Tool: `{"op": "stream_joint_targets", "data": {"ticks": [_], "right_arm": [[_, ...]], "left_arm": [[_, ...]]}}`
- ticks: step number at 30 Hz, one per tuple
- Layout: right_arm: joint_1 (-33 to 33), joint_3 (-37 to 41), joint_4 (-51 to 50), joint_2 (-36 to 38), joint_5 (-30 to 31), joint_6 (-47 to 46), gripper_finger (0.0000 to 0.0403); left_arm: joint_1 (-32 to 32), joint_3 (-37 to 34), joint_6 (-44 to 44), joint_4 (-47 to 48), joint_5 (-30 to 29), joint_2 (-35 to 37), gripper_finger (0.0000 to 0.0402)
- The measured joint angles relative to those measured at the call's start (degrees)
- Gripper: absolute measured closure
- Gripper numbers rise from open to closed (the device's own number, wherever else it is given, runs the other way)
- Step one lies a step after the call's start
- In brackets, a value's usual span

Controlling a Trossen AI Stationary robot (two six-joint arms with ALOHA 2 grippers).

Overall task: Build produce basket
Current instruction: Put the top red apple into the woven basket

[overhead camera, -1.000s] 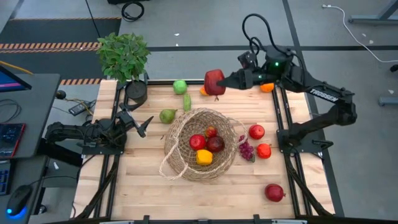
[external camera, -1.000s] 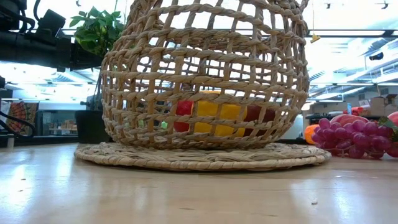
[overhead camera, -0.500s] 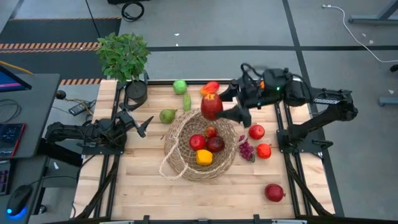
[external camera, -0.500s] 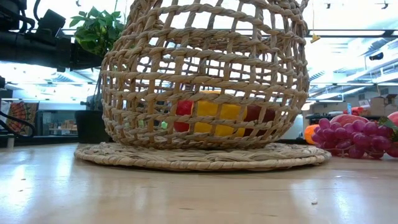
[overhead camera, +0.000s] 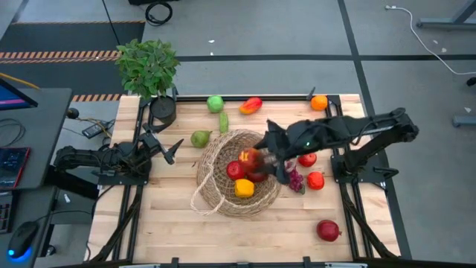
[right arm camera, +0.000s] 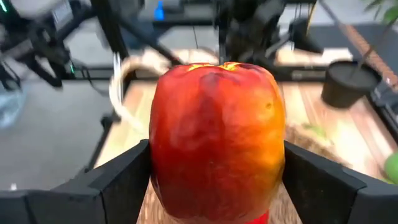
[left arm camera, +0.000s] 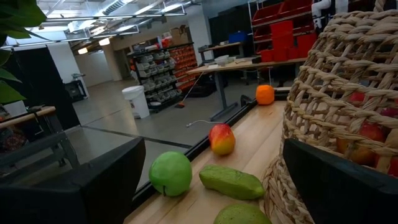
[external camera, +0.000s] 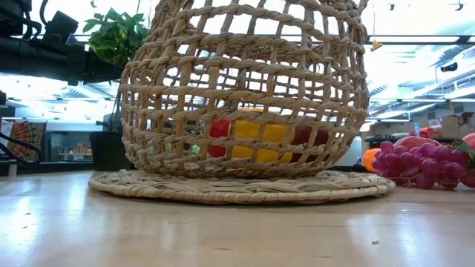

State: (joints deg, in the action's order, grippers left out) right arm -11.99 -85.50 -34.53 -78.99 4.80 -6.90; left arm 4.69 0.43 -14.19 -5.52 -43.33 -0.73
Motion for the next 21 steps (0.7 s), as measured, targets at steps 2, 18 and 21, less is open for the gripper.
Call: {"op": "stream_joint_targets", "data": {"ticks": [2,18,21], "right_arm": [[-1.27,-1.47,-2.47,-0.84,2.06,-0.43,0.0070],[-6.10,-5.54,-6.75,-0.34,9.79,2.45,0.0070],[-5.63,-5.55,-4.39,-0.58,10.16,3.60,0.0070]], "left_arm": [[0.00,0.00,0.00,0.00,0.00,0.00,0.0014],[0.00,0.00,0.00,-0.08,0.00,0.00,0.0014],[0.00,0.00,0.02,-0.07,0.00,0.00,0.0014]]}}
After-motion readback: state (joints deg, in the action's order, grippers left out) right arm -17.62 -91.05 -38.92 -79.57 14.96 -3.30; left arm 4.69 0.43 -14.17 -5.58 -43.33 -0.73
